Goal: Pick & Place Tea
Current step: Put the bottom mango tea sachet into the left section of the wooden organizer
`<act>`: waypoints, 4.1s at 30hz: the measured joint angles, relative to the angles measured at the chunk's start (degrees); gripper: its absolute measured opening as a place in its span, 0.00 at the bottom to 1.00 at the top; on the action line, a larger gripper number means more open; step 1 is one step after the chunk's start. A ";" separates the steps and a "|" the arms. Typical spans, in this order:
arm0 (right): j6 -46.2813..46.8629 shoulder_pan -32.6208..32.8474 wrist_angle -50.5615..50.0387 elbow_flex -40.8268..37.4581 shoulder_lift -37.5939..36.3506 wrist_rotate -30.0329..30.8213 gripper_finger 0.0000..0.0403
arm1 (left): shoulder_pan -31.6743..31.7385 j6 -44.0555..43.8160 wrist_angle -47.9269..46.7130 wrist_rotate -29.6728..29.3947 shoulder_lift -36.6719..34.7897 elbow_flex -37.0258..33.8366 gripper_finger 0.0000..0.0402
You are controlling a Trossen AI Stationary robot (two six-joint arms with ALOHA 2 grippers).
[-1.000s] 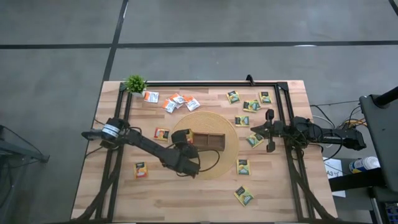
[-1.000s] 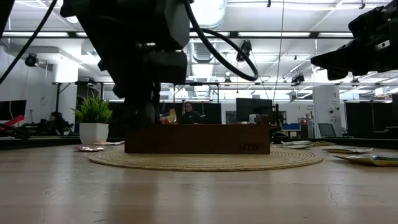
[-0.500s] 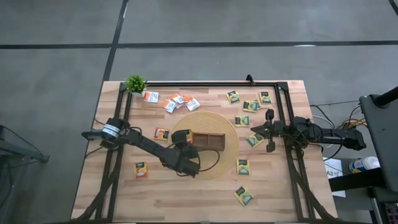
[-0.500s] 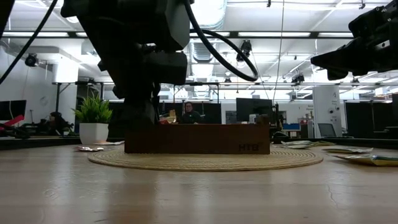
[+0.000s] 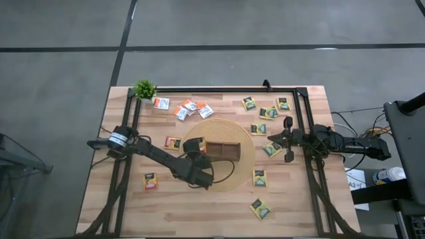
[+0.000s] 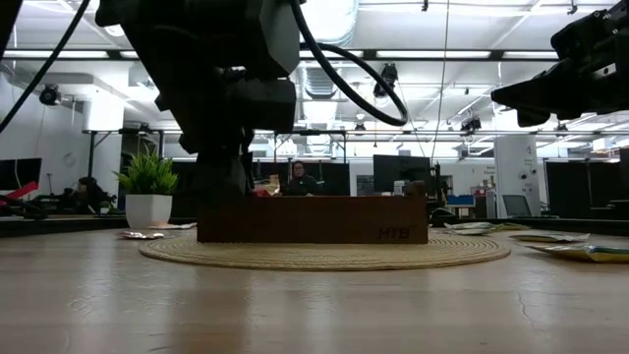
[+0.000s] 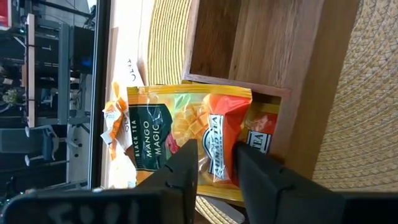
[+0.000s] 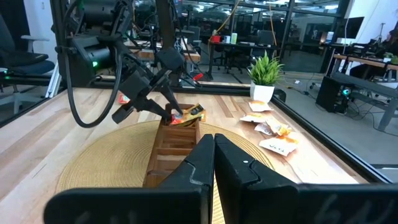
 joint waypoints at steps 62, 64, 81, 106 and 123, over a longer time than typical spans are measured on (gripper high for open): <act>0.00 0.00 0.00 0.00 0.00 -0.01 0.02 | -0.66 -7.04 -10.09 8.03 -0.44 9.18 0.31; 0.00 0.00 -0.02 0.01 0.00 -0.02 0.02 | -0.65 -7.41 -9.77 7.07 -0.44 9.11 0.31; 0.00 0.01 -0.02 0.01 0.00 -0.01 0.02 | 0.41 0.92 4.39 4.03 -0.55 -0.60 0.31; 0.00 0.00 -0.02 -0.01 0.00 0.00 0.02 | -1.10 -3.47 -3.83 3.04 -0.22 7.30 0.31; 0.00 0.00 -0.02 -0.01 0.00 -0.02 0.02 | -0.20 -3.38 -0.70 3.36 -0.33 1.85 0.31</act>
